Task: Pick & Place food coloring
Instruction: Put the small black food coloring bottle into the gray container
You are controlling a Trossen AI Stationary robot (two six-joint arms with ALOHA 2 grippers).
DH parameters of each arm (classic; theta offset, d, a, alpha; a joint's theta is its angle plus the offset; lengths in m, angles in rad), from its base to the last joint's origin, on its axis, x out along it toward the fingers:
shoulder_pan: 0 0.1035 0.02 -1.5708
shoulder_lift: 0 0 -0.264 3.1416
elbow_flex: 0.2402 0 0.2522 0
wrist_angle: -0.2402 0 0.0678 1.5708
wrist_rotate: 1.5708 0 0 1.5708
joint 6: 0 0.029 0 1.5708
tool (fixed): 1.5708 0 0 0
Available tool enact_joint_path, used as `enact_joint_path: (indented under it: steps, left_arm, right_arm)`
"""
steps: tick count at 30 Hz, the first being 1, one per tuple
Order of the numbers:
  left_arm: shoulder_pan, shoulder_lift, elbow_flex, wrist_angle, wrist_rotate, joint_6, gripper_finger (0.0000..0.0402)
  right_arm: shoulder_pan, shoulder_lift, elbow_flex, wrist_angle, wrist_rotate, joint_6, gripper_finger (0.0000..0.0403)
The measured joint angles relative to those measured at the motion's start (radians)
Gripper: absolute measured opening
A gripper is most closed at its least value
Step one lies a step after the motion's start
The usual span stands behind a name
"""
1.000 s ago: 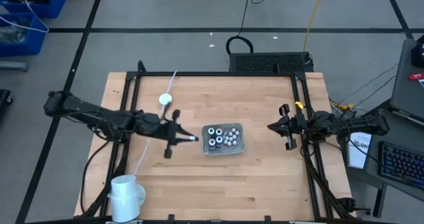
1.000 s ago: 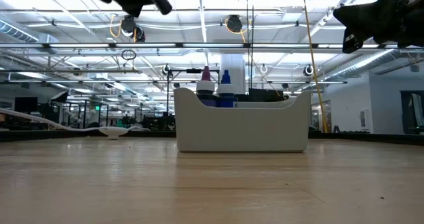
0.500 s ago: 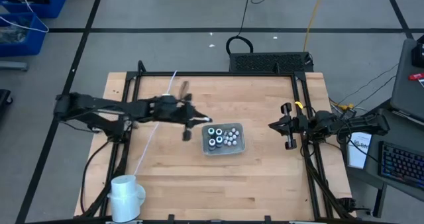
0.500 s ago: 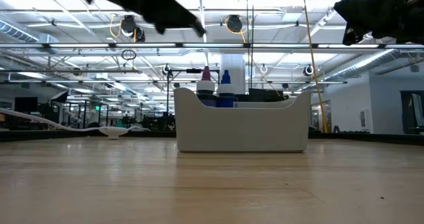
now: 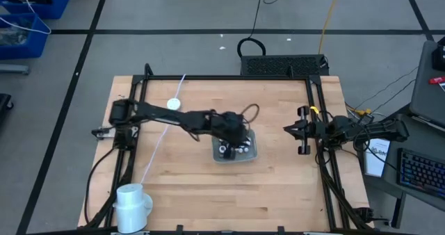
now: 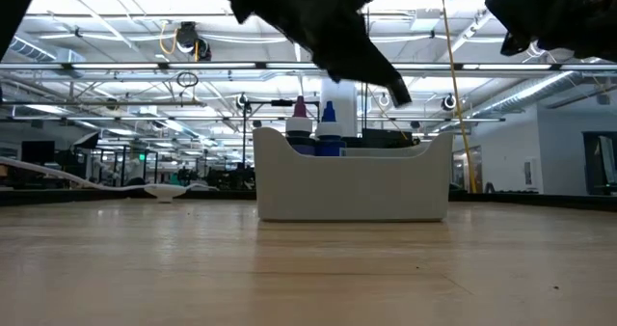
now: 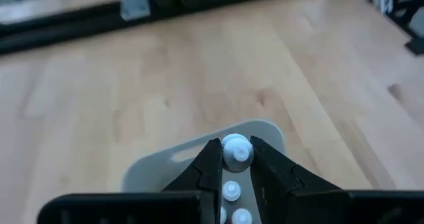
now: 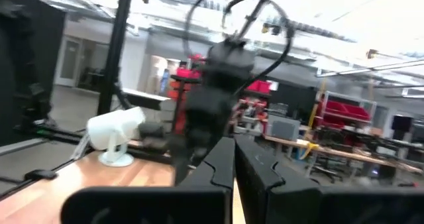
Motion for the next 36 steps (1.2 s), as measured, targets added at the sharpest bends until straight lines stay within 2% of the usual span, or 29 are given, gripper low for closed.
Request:
enact_joint_path:
  steps: [8,26,36]
  left_arm:
    - [-0.017,0.123,0.065,-0.004,-0.023,-0.006,0.0057]
    - [-0.022,0.175,0.065,-0.005,-0.123,-0.019,0.0057]
    - [-0.022,0.175,0.065,-0.016,-0.128,-0.004,0.0057]
  right_arm:
    - [0.0,0.0,0.0,-0.017,0.025,0.029,0.0004]
    - [0.0,0.002,0.0,-0.017,0.028,0.03,0.0004]
    - [0.0,0.004,0.0,-0.013,0.028,0.03,0.0004]
